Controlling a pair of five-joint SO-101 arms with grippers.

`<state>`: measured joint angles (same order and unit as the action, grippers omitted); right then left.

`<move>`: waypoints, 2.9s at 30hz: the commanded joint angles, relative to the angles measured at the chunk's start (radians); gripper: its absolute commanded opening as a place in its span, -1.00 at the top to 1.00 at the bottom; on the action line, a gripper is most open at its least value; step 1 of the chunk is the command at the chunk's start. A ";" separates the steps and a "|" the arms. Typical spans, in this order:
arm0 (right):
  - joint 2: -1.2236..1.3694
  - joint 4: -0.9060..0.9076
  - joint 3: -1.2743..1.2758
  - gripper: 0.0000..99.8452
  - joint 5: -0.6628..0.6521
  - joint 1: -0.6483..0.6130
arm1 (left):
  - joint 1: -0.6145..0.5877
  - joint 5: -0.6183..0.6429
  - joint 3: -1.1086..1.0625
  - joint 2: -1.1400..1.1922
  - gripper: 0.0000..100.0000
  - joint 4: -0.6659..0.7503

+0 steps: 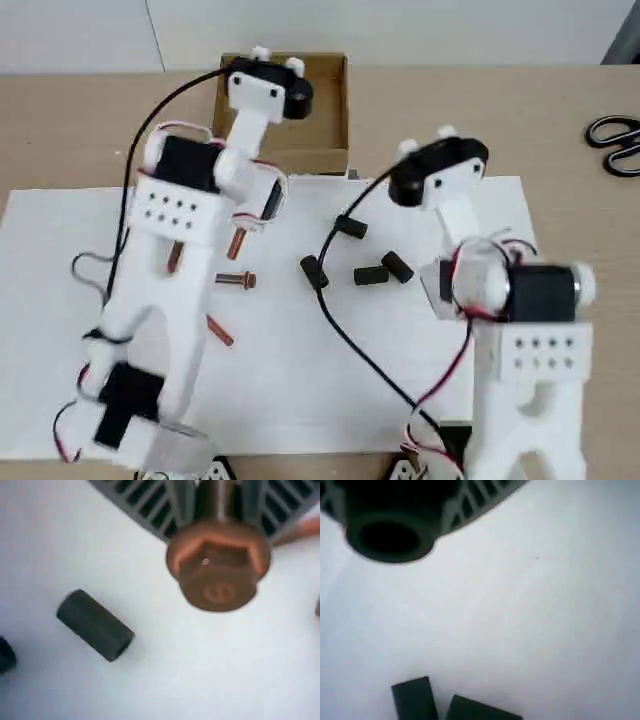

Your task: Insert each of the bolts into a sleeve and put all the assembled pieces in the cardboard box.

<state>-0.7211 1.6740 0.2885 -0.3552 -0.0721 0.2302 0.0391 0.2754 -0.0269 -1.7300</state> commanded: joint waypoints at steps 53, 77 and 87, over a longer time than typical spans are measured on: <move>-0.696 -0.737 0.884 0.99 0.397 -0.659 | 0.204 0.720 -1.291 -1.181 0.99 0.936; -0.694 -0.786 0.881 0.99 0.397 -0.657 | 0.261 0.718 -1.313 -1.181 0.99 0.928; -0.696 -0.831 0.881 0.99 0.350 -0.582 | 0.275 0.717 -1.330 -1.181 0.99 0.928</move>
<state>-1.4009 0.8976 1.2213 0.0330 -0.6843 0.4849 0.7603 -1.0564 -1.2037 -0.7925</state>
